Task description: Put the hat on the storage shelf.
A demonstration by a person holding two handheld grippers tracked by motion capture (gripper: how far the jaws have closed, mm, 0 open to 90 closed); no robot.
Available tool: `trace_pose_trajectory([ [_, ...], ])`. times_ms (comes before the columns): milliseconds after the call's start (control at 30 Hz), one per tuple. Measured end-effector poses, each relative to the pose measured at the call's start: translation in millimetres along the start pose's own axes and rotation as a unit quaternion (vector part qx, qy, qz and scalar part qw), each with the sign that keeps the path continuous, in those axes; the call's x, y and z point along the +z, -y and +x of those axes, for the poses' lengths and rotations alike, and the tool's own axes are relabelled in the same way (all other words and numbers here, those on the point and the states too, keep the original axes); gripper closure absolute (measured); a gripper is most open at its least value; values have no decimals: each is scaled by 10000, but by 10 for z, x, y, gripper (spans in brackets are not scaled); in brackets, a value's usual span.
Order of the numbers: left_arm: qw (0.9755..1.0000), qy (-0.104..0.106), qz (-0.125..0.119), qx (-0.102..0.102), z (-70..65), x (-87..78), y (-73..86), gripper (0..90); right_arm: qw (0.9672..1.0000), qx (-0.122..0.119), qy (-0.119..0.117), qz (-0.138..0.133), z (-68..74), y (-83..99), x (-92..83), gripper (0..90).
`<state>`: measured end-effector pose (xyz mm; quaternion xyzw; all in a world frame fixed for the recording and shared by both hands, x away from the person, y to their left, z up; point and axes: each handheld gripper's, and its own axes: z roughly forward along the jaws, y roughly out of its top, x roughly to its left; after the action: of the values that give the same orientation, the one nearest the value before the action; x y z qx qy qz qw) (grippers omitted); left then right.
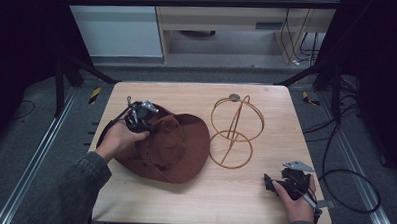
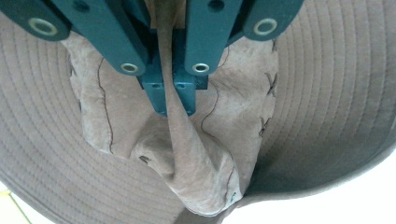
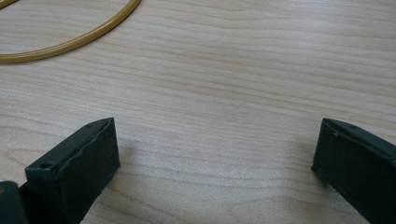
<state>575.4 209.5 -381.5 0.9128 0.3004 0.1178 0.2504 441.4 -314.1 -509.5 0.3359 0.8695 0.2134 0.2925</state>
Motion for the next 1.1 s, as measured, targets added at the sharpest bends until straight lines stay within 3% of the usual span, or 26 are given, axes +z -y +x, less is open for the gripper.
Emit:
trace_pose_trajectory([
  [167, 9999, -75, -117, 65, -9, -191, -3, 885, 10000, -7, 1, -8, -1, 0, 1, 5],
  [500, 9996, -110, -86, 234, -28, -482, -26, 885, 10000, -2, -2, 1, 0, 0, 0, 5],
  [700, 9990, -124, 81, 433, -65, -622, -33, 885, 10000, 1, -2, 1, 0, 0, 0, 5],
  [1100, 9987, -97, -51, 496, -80, -905, 2, 885, 10000, -2, -2, 1, 0, 0, 0, 5],
])
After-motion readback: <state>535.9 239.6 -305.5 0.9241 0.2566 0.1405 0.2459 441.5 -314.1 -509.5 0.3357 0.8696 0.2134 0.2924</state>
